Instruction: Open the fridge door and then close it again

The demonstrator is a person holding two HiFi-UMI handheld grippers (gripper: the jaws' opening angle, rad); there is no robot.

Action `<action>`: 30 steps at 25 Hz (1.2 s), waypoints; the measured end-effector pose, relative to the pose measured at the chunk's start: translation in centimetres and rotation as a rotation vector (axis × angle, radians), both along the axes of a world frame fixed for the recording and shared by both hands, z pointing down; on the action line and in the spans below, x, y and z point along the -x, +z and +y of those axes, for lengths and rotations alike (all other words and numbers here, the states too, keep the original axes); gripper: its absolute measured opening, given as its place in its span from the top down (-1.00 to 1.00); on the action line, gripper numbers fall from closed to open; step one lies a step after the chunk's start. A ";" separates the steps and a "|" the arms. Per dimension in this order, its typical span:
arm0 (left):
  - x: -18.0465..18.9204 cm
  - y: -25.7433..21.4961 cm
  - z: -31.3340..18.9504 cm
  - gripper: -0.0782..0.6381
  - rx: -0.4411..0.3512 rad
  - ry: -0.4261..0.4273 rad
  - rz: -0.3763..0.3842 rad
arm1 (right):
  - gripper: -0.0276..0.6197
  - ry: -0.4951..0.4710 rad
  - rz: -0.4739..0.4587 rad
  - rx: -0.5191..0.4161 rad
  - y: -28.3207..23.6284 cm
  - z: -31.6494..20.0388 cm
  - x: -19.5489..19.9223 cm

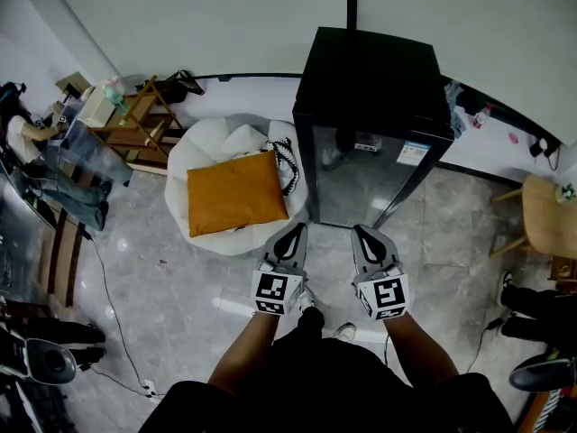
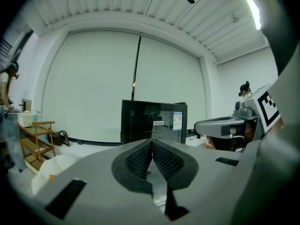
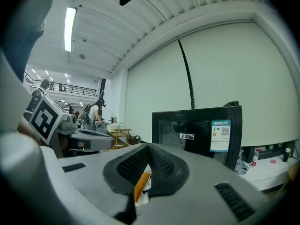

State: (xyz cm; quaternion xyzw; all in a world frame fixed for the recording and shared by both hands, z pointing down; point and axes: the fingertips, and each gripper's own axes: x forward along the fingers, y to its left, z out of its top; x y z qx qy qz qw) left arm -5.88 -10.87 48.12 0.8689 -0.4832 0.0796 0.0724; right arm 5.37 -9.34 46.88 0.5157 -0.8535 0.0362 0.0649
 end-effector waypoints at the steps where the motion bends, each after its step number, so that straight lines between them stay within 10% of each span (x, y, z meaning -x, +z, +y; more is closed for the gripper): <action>1: 0.1 0.2 -0.4 0.72 0.004 0.001 -0.001 | 0.88 0.001 0.001 0.004 0.1 -0.3 0.1; 30: 2.5 4.1 -11.7 0.72 0.062 0.090 -0.031 | 0.88 0.060 0.034 0.100 4.1 -9.0 3.2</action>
